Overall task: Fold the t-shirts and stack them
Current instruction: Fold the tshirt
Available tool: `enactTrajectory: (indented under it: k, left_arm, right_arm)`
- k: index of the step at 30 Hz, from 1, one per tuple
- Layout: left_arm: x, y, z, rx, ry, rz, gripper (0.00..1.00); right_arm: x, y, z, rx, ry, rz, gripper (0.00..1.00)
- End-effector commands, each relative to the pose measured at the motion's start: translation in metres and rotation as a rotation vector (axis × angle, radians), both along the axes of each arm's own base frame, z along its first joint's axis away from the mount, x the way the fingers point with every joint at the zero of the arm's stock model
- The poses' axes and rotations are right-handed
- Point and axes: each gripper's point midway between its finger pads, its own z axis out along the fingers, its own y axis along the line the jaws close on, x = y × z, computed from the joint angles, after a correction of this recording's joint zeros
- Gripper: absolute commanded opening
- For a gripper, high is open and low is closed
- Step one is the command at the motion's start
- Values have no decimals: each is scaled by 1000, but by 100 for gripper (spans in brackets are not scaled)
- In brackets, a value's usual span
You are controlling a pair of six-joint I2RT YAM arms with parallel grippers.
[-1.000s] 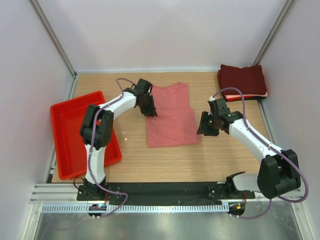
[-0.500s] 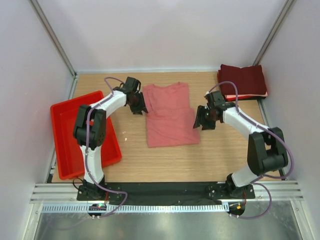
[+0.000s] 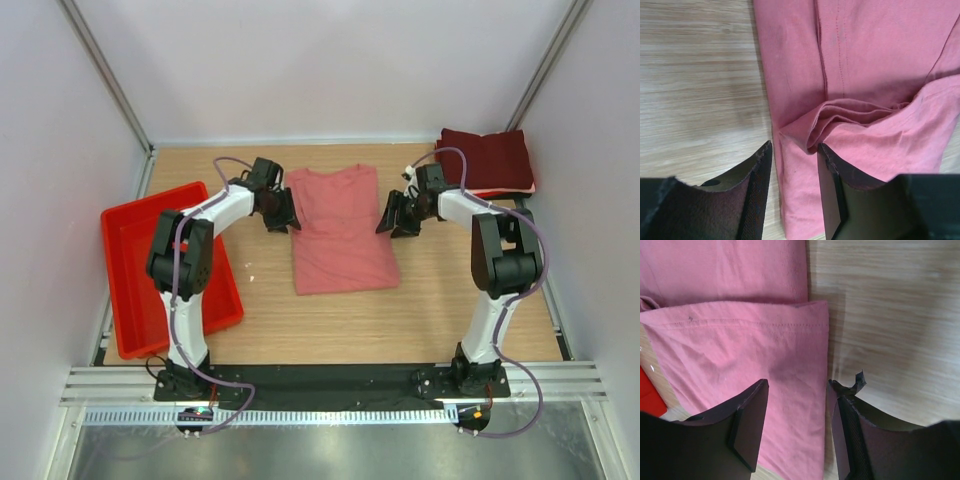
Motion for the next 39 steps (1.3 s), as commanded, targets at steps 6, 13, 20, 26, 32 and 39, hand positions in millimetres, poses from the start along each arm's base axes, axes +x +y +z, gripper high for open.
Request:
enactTrajectory:
  k: [6,13,20,26,32,39]
  left_arm:
    - [-1,15,45,36,-149,11,44]
    - [-14,9,25,12,-114,-28,46]
    - [4,-4,8,-13,-108,-60,45]
    - [21,1,-1,36,-114,-33,40]
    - [36,4,-2,37,-104,16,43]
    - [35,-10,-1,-26,-100,-33,42]
  right_arm:
    - [33,11,6,44,-77,40,54]
    - [37,6,-2,13,-75,36,45]
    - [43,9,1,29,-80,28,39]
    - [43,10,7,39,-92,28,39]
    - [41,8,2,28,-91,34,38]
    - [46,10,1,36,-99,35,38]
